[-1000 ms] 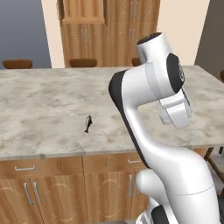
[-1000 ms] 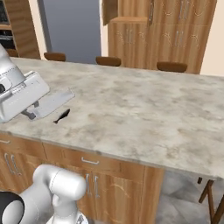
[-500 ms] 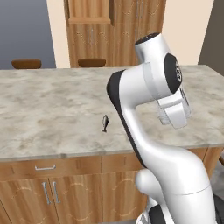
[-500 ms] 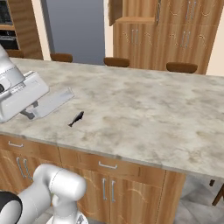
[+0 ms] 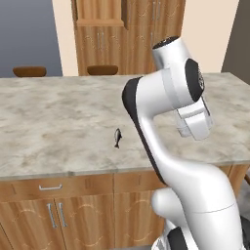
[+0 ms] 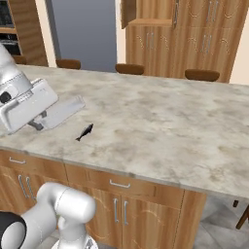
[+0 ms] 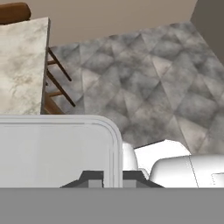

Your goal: Retrieve the tupperware from the cabinet, then place the raw meat into the tupperware to avoid contamination.

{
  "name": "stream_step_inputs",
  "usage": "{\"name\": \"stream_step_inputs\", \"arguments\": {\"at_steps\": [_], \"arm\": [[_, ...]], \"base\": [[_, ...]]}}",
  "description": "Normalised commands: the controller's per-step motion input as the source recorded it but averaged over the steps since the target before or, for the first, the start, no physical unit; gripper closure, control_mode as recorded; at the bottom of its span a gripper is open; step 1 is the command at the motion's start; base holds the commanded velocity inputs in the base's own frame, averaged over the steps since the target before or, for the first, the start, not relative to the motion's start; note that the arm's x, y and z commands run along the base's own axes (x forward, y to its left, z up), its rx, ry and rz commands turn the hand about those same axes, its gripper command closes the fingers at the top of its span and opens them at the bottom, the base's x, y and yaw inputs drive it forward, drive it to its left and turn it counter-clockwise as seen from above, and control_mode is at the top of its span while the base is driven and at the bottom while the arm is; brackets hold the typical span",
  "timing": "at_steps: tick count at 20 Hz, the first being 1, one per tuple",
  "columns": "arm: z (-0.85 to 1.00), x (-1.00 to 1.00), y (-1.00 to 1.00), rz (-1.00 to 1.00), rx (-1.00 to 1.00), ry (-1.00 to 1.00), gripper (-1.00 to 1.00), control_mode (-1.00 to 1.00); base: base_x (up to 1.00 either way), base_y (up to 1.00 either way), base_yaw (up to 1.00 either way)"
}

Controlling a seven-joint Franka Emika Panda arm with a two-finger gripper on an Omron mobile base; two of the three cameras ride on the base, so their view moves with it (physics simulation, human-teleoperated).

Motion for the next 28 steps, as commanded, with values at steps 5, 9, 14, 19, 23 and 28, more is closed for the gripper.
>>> {"name": "stream_step_inputs", "arguments": {"at_steps": [5,9,14,19,23,28], "arm": [[-0.14,0.76,-0.52,0.17,0.07,0.0,1.0,-1.0],[-0.54,0.67,-0.11,0.32,0.05,0.09,1.0,-1.0],[-0.63,0.73,0.05,0.32,0.07,0.0,1.0,-1.0],[-0.45,0.9,-0.09,0.01,0.3,0.17,1.0,-1.0],[-0.11,0.56,-0.05,-0.01,0.08,0.03,1.0,-1.0],[-0.33,0.64,-0.03,0.01,0.08,0.02,1.0,-1.0]], "base": [[0.0,0.0,0.0],[0.0,0.0,0.0],[0.0,0.0,0.0],[0.0,0.0,0.0],[0.0,0.0,0.0],[0.0,0.0,0.0]]}}
